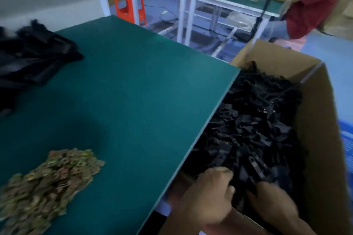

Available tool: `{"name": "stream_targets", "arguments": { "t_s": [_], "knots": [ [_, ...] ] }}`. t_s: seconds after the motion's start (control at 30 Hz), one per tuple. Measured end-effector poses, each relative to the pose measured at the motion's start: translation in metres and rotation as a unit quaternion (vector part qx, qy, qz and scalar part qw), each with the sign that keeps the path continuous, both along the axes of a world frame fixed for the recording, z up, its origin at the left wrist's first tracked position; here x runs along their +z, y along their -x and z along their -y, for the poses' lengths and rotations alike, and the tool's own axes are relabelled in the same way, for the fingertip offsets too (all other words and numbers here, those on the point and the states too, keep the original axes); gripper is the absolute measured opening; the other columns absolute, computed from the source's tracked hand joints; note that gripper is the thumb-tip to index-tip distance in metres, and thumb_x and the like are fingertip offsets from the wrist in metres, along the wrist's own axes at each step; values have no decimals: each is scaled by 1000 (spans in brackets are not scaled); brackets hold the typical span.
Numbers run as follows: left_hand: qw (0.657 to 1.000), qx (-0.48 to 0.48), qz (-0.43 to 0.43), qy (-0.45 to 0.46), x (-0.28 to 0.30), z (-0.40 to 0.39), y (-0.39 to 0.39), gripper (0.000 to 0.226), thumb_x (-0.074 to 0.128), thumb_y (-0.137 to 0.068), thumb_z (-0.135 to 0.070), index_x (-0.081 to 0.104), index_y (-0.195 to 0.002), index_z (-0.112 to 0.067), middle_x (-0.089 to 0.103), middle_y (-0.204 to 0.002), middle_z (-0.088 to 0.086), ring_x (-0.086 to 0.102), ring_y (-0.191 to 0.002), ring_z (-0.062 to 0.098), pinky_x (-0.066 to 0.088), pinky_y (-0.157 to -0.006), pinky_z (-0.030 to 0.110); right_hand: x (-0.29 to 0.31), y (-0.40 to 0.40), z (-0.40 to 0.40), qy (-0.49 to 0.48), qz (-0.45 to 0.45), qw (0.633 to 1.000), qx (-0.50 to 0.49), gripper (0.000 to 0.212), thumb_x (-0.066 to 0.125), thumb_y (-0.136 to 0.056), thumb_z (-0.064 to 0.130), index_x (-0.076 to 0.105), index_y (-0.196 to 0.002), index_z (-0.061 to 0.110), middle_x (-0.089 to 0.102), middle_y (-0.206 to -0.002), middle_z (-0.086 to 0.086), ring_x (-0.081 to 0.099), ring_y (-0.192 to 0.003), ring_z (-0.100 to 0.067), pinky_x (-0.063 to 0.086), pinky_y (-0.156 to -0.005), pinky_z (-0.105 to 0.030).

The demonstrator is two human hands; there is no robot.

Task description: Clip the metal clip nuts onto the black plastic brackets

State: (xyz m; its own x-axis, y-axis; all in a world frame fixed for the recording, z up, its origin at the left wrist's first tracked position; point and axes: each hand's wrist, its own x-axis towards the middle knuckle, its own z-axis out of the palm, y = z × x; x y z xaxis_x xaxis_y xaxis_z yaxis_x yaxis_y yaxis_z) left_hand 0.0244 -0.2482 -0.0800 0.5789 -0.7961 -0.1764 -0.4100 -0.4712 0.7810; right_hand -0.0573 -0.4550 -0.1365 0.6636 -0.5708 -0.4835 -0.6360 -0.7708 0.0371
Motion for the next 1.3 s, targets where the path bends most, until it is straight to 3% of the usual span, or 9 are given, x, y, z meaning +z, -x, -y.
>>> {"name": "stream_targets", "arguments": {
  "t_s": [0.07,0.17,0.33,0.5,0.6,0.83,1.0,1.13,1.3],
  "knots": [
    [995,38,-16,89,23,-45,-11,30,53,-99,-32,63,-126,-22,64,-125,-11,61,-110,7,49,-93,21,17,-17,-8,46,10,997,61,31,51,-99,52,64,-126,41,66,-132,9,62,-122,-15,48,-95,-28],
    [944,212,-30,252,49,-124,-32,25,54,-96,-32,70,-115,-36,74,-93,-18,63,-73,-6,46,-66,10,35,-57,-38,15,285,945,161,16,70,-89,42,72,-77,32,71,-72,3,70,-65,-18,53,-60,-30],
    [731,556,65,391,49,-270,-86,28,53,-99,-1,75,-92,-17,38,-53,-9,27,-46,7,24,-43,20,104,-145,-172,-219,563,740,294,17,55,-98,47,66,-90,35,66,-71,19,63,-70,10,45,-69,-7],
    [566,619,-82,538,24,-351,-95,29,45,-102,-19,70,-88,-15,25,-62,-5,18,-50,12,24,-38,23,121,-279,-329,-470,411,721,302,9,69,-96,13,74,-90,17,72,-73,12,64,-61,-5,48,-61,-16],
    [578,579,-115,564,22,-360,-101,28,46,-98,-25,70,-86,-17,25,-62,-6,18,-48,11,25,-37,22,111,-349,-398,-604,312,728,87,16,59,-102,16,65,-93,4,71,-64,-2,57,-47,-16,43,-43,-22],
    [661,558,-82,496,17,-356,-108,19,55,-92,-22,68,-85,-10,27,-58,-5,19,-44,12,23,-42,19,107,-450,-421,-542,413,715,-157,60,62,-82,68,60,-108,14,67,-83,-4,51,-48,-17,39,-41,-22],
    [657,554,-89,504,17,-357,-108,17,56,-91,-21,66,-87,-8,28,-58,-3,20,-45,12,24,-42,20,111,-460,-405,-522,474,705,-80,14,63,-96,30,60,-89,19,74,-84,-12,57,-47,-15,41,-40,-21],
    [663,548,-77,504,16,-356,-108,17,58,-91,-20,67,-87,-6,29,-56,-3,20,-46,13,25,-42,21,125,-447,-390,-539,563,619,-99,11,64,-96,19,65,-84,19,71,-82,-14,71,-58,-21,53,-49,-27],
    [686,530,-56,495,14,-356,-108,19,58,-93,-19,67,-91,-3,31,-56,-3,20,-48,14,24,-44,23,124,-425,-378,-688,434,554,-179,10,63,-99,5,65,-108,6,74,-103,-23,78,-81,-32,63,-65,-34]
  ]
}}
